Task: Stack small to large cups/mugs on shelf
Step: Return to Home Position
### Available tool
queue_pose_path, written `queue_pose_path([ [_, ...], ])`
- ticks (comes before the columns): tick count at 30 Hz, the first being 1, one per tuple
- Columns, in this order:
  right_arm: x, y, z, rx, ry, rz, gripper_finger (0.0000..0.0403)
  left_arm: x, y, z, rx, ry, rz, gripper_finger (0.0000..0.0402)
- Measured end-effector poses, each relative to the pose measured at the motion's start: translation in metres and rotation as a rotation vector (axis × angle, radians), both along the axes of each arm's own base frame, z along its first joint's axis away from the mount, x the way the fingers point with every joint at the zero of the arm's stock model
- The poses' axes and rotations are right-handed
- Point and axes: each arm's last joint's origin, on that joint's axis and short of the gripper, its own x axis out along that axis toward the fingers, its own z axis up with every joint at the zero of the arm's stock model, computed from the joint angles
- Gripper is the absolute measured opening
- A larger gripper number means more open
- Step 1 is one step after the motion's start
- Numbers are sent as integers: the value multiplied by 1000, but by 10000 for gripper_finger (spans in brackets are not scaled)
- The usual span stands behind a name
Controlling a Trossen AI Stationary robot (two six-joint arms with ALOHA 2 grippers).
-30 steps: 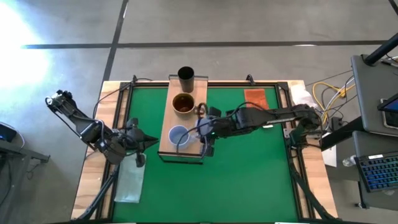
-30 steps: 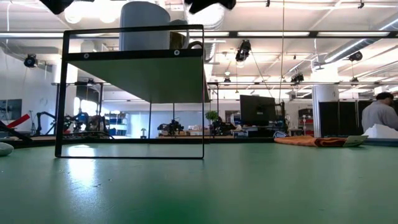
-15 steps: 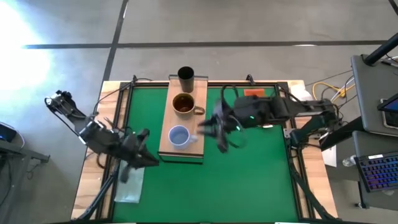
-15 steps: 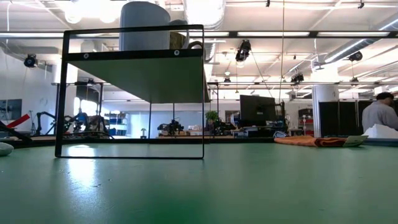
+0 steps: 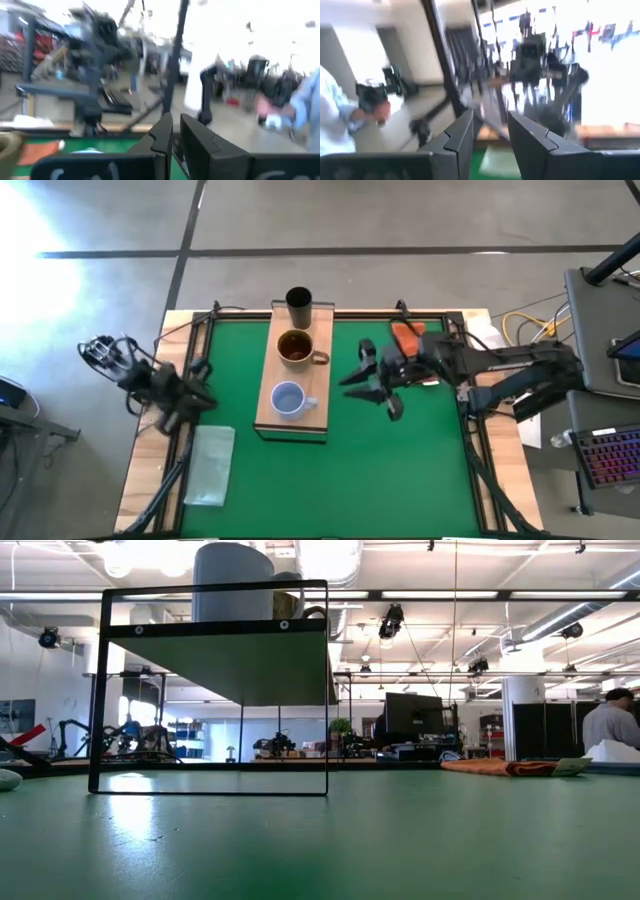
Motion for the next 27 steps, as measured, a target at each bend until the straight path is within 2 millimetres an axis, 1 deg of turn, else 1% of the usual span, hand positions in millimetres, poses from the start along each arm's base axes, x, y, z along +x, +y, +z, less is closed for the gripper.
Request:
queue_pose_path([
  [1, -6, -5, -7, 5, -43, -6, 116, -6, 4, -5, -5, -17, 12, 22],
  [2, -11, -9, -17, 9, -50, -18, 116, -10, 7, -11, -3, -32, 22, 22],
  [4, -23, -16, -37, 29, -21, -41, 116, -20, 13, -18, -11, -83, 30, 22],
  [5, -30, -18, -44, 39, -9, -51, 115, -24, 16, -21, -9, -100, 29, 22],
  [6, -38, -21, -50, 49, -5, -60, 114, -26, 17, -29, 9, -89, 30, 22],
  [7, -47, -23, -54, 58, -9, -66, 114, -28, 19, -37, 23, -84, 36, 22],
  [8, -55, -25, -57, 69, -18, -73, 114, -30, 20, -39, 23, -97, 50, 22],
  [10, -70, -29, -69, 81, -6, -115, 114, -25, 19, -46, 53, -22, 119, 22],
  [14, -101, -32, -86, 91, -27, -235, 116, -24, 20, -48, 31, 22, 140, 22],
  [16, -116, -32, -93, 109, -53, -264, 115, -24, 20, -51, 35, 36, 161, 22],
  [18, -128, -32, -103, 137, -56, -270, 113, -25, 21, -49, 29, 30, 159, 22],
  [20, -137, -32, -110, 162, -61, -269, 111, -27, 23, -44, 25, 27, 165, 22],
  [22, -144, -32, -113, 175, -82, -266, 111, -28, 23, -47, 34, 50, 171, 22],
  [27, -155, -33, -135, 157, -73, -296, 113, -28, 23, -46, 21, 48, 174, 22],
])
